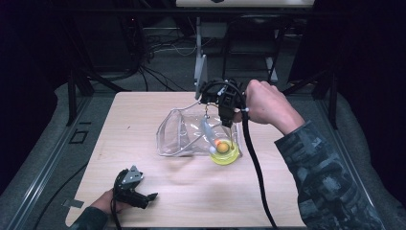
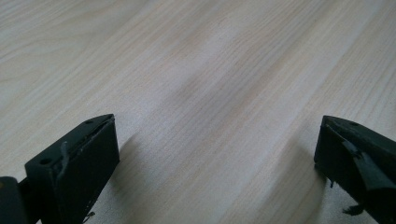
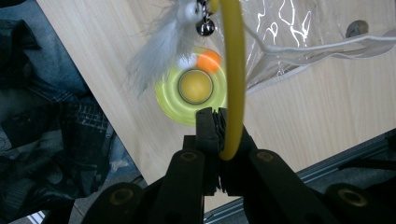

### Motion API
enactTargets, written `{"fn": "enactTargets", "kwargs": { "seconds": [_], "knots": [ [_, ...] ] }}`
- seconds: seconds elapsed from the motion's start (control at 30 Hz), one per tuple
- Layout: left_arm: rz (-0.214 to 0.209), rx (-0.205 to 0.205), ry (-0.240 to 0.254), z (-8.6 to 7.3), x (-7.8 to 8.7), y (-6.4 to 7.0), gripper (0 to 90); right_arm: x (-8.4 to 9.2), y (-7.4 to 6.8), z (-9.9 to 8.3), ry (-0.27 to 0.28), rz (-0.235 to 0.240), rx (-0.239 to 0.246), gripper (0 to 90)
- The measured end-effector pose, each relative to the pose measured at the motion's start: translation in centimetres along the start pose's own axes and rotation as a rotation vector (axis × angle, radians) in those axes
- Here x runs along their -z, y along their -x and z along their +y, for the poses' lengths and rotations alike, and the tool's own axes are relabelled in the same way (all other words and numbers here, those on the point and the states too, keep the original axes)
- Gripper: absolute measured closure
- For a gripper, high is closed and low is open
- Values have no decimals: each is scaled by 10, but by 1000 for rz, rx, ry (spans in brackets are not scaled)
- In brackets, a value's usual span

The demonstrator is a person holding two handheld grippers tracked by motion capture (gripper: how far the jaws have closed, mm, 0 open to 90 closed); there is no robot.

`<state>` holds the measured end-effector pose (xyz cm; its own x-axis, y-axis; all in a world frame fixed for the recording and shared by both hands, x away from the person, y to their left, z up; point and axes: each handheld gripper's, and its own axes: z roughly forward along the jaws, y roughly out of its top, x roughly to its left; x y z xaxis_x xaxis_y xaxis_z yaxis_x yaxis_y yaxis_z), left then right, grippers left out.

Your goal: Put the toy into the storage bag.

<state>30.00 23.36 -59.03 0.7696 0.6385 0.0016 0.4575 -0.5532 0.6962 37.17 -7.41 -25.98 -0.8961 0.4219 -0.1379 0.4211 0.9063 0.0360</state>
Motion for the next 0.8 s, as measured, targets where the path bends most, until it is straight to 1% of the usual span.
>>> {"fn": "enactTargets", "kwargs": {
  "seconds": [0.13,0.23,0.53,0.67,0.8],
  "knots": [
    [0,0,0,0,0,0,0,5,-1,4,2,-6,11,880],
    [0,0,0,0,0,0,0,12,-3,10,3,-15,24,880],
    [0,0,1,0,0,0,0,27,-4,22,20,-34,41,880],
    [0,0,0,0,0,0,0,38,0,32,30,-52,43,879],
    [0,0,1,0,0,0,0,44,1,38,39,-58,46,879]
  ]
}}
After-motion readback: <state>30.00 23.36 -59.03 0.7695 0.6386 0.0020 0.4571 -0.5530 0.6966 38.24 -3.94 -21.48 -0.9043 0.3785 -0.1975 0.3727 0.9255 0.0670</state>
